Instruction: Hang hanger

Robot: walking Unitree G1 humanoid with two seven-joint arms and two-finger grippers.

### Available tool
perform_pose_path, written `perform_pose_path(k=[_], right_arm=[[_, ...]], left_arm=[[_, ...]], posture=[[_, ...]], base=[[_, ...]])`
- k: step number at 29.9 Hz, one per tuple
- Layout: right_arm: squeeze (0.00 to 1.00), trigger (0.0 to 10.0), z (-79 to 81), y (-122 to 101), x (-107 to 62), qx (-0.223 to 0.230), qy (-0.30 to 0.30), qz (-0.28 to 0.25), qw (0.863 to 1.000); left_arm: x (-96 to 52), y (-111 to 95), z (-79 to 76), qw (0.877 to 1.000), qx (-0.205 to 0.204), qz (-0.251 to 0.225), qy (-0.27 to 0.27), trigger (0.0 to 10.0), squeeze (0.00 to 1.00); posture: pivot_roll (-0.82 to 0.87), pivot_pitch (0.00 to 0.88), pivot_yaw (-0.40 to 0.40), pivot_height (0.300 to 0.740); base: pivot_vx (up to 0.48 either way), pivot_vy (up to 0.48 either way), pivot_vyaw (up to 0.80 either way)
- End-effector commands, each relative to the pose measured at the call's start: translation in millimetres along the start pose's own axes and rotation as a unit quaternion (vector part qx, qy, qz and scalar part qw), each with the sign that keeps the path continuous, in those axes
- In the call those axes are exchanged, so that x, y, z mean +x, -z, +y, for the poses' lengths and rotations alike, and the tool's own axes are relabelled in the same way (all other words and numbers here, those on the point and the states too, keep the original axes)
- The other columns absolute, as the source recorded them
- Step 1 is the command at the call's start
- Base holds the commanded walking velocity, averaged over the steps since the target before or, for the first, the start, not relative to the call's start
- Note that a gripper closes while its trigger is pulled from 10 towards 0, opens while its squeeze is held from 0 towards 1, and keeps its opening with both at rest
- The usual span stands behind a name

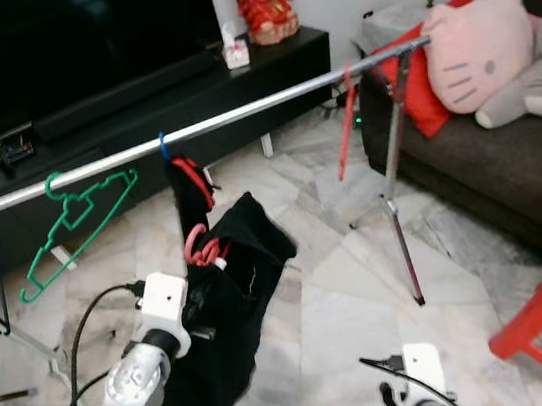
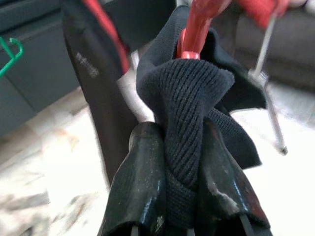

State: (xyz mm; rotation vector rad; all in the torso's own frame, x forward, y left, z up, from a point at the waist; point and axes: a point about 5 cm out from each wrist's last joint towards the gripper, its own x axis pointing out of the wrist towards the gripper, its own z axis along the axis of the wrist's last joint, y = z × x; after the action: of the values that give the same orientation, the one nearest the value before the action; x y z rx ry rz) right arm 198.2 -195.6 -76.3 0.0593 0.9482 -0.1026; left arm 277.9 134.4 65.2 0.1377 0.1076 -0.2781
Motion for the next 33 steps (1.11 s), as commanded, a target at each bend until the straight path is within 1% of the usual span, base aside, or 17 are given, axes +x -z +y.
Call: perform_pose_path(k=[1, 7, 33], right_arm=[[0.0, 10.0, -9.8, 4.4, -1.4, -0.004, 0.013, 0.01, 1.0], [0.0, 10.0, -9.9, 4.6, -1.4, -0.007, 0.013, 0.012, 1.0], [0.0, 10.0, -9.6, 4.9, -1.4, -0.026, 0.005, 0.015, 1.0]], left_arm=[[3.8, -9.5, -3.0, 1.0, -0.002, -0.021, 0.004, 10.0, 0.0], [3.9, -9.5, -3.2, 1.0, -0.002, -0.02, 0.006, 10.0, 0.0], [4.5, -7.8, -8.9, 1.0, -0.004, -0.011, 0.025, 10.0, 0.0]], posture=[[-0.15, 0.0, 0.076, 0.732], [-0.15, 0.0, 0.076, 0.732], [-0.15, 0.0, 0.071, 0.732]], base=[[0.345, 0.0, -0.78], [0.345, 0.0, -0.78], [0.352, 0.0, 0.0]])
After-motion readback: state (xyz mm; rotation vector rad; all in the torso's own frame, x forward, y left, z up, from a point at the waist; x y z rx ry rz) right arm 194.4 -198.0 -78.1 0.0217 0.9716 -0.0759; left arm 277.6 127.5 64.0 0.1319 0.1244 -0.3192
